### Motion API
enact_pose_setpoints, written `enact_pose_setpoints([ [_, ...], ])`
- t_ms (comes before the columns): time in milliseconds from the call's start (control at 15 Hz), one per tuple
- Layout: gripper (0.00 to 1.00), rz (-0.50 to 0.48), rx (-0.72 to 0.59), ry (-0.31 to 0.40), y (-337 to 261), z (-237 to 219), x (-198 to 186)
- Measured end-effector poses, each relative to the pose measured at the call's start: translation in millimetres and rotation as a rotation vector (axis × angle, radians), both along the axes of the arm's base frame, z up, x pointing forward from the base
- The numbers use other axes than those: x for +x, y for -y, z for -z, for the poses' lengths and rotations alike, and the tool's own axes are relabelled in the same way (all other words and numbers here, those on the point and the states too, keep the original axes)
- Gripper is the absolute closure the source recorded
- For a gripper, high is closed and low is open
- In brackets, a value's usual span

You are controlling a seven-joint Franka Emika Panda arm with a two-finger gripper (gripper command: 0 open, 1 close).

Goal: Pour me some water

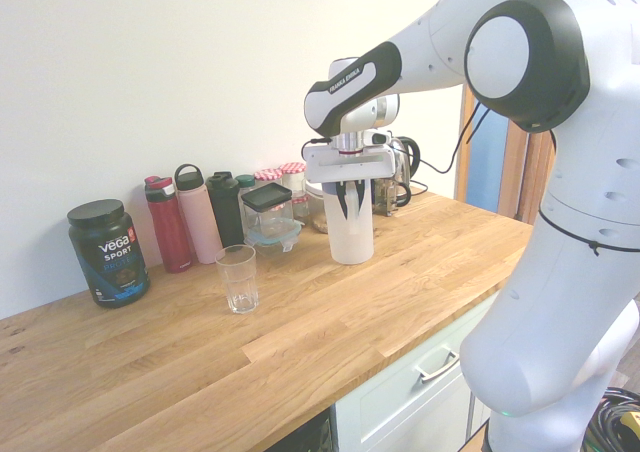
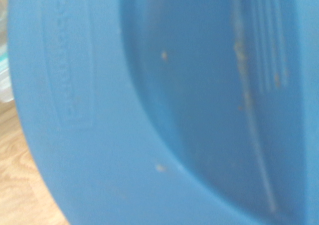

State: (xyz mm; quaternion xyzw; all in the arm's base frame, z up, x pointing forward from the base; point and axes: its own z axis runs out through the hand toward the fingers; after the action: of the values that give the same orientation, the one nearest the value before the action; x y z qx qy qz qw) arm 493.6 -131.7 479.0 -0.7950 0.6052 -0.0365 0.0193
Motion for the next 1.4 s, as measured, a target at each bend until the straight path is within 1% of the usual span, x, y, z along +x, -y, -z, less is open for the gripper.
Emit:
enact_pose_setpoints([
  [133, 1.0, -0.058, 0.023, 0.034, 8, -4, -8],
  [267, 1.0, -0.086, 0.035, 0.059, 15, -14, -17],
  [400, 1.0, -0.112, 0.035, 0.068, 18, -27, -26],
  [467, 1.0, -0.141, 0.033, 0.069, 17, -34, -31],
  [933, 1.0, -0.567, 0.059, 0.047, -1, -90, -83],
  [1133, 1.0, -0.75, 0.074, 0.018, -16, -92, -102],
  [1400, 1.0, -0.994, 0.089, -0.013, -37, -87, -104],
])
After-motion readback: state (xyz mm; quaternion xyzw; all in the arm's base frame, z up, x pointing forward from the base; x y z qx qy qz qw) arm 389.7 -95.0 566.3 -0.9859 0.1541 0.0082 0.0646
